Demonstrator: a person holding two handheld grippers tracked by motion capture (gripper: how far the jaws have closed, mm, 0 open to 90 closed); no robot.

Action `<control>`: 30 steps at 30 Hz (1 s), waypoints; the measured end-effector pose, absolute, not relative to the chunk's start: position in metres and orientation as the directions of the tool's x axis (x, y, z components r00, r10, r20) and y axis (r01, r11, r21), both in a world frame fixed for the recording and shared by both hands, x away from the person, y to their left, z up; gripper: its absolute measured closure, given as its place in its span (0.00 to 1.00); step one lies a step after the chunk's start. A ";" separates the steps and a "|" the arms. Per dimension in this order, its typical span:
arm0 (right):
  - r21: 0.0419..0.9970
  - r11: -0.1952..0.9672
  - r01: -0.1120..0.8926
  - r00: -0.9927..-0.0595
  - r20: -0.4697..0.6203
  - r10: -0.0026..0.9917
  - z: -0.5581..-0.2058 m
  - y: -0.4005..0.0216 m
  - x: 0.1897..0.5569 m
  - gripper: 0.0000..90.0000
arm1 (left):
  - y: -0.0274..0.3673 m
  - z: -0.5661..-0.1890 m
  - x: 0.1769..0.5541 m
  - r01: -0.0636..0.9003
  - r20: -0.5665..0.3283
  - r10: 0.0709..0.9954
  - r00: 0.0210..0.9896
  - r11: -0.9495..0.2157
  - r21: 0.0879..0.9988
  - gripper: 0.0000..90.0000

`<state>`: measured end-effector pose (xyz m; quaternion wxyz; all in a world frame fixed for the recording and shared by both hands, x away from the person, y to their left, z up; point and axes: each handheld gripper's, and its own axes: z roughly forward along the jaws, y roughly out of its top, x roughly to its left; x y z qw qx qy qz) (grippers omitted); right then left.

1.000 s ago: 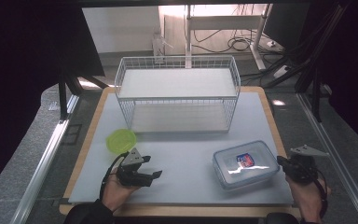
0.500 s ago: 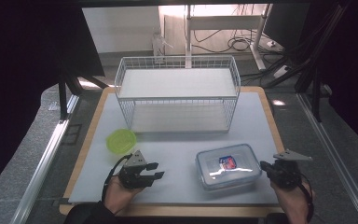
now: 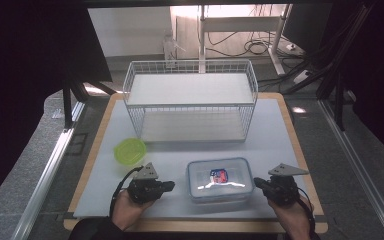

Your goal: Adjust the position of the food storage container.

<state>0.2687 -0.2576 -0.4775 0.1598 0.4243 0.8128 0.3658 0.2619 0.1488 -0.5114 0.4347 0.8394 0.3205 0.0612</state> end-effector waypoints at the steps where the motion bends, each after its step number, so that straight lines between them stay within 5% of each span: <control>1: 0.731 0.377 0.569 -0.598 0.054 0.799 -0.478 -0.254 0.269 1.00 | 0.149 -0.512 0.262 0.484 -0.169 0.598 0.784 -0.417 0.769 0.92; 18: 0.737 0.416 0.533 -0.679 0.079 0.730 -0.483 -0.213 0.269 1.00 | 0.176 -0.508 0.257 0.505 -0.150 0.669 0.728 -0.376 0.777 0.82; 21: 0.735 0.425 0.528 -0.690 0.079 0.720 -0.482 -0.213 0.269 0.99 | 0.178 -0.508 0.257 0.507 -0.141 0.687 0.713 -0.367 0.779 0.72; 30: 0.749 0.457 0.479 -0.680 -0.013 0.733 -0.480 -0.220 0.270 0.62 | 0.181 -0.506 0.253 0.488 -0.081 0.714 0.696 -0.387 0.782 0.38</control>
